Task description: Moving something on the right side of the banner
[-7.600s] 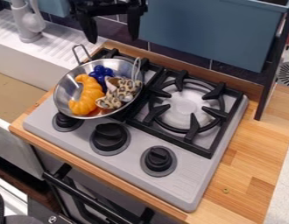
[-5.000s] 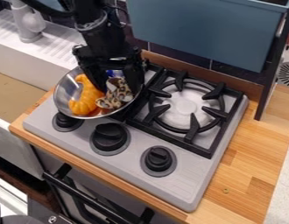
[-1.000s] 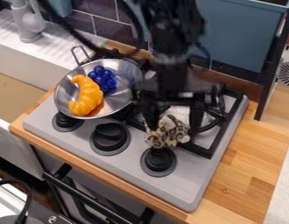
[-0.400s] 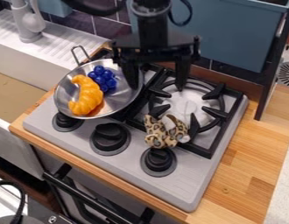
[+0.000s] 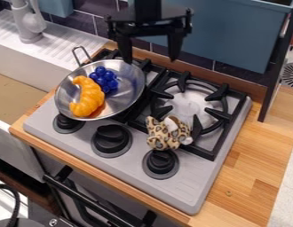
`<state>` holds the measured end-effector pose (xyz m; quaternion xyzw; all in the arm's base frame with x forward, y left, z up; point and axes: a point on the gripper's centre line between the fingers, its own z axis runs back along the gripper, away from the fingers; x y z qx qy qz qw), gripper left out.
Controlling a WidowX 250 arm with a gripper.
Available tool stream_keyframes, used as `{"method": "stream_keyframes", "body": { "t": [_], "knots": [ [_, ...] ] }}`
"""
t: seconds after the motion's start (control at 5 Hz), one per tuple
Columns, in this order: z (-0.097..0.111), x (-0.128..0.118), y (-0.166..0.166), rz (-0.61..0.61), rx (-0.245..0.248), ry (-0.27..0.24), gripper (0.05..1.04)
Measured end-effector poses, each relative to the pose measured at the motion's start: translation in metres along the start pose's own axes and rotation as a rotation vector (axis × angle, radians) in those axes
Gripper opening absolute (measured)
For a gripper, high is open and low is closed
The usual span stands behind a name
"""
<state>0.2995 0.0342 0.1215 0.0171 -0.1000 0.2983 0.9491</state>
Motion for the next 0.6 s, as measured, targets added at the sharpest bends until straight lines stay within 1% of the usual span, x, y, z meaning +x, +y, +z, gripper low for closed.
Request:
{"method": "stream_keyframes", "body": {
  "t": [0.2,0.4,0.6],
  "knots": [
    [0.005,0.011,0.010,-0.038,-0.018,0.007,0.999],
    [0.016,0.020,0.020,-0.099,-0.051,0.032,0.999],
    [0.020,0.021,0.025,-0.165,-0.052,0.055,0.999]
  ]
}}
